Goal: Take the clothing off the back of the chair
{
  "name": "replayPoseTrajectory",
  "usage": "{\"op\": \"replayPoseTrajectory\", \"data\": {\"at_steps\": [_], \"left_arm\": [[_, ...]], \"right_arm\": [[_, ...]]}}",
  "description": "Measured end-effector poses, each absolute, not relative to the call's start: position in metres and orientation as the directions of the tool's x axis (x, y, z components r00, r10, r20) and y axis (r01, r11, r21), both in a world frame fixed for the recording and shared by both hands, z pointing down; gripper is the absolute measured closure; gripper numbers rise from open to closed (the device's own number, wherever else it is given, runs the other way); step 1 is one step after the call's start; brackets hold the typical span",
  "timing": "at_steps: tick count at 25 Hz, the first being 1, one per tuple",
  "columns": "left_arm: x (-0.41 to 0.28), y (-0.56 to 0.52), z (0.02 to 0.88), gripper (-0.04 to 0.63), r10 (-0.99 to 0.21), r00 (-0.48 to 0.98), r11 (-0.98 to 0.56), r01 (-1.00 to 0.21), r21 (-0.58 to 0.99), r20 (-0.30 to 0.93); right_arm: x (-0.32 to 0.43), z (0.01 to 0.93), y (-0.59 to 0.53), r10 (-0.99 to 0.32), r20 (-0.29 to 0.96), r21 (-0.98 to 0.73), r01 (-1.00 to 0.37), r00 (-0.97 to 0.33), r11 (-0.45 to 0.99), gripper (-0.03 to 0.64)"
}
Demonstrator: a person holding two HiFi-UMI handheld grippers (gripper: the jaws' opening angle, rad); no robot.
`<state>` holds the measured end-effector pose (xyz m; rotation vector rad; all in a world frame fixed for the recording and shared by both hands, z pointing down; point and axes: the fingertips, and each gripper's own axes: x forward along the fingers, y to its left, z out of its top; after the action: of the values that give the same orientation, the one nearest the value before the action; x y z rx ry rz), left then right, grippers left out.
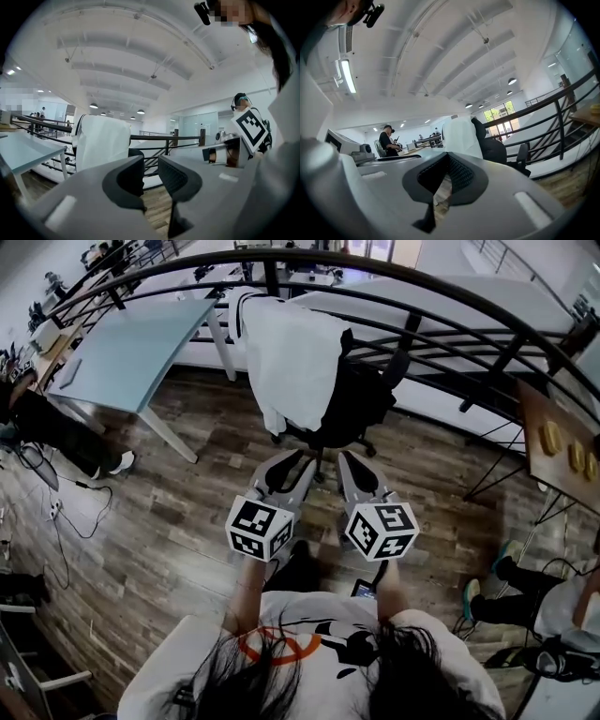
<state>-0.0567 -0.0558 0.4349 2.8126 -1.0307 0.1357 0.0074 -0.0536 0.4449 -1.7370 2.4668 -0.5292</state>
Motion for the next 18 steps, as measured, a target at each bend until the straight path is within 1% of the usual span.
{"op": "replayPoseTrajectory", "data": {"at_steps": [6,15,18], "left_arm": [[-0.078,-0.119,0.439,0.378,-0.643,0.755,-0.745,-0.656,0.121,0.131],[-0.103,-0.202,0.433,0.260,-0.658,0.741,-0.735,-0.671,0.101,0.131],[-0.105,-0.225,0.432,0.242,-0.665,0.734,-0.729,-0.678,0.091,0.139]], "right_arm": [[-0.010,0.445,-0.118,-0.924,0.137,-0.319,-0.899,-0.358,0.301,0.594],[-0.022,0.433,-0.187,-0.937,0.117,-0.295,-0.912,-0.330,0.285,0.592],[-0.017,0.429,-0.203,-0.943,0.112,-0.273,-0.922,-0.313,0.274,0.592]]}}
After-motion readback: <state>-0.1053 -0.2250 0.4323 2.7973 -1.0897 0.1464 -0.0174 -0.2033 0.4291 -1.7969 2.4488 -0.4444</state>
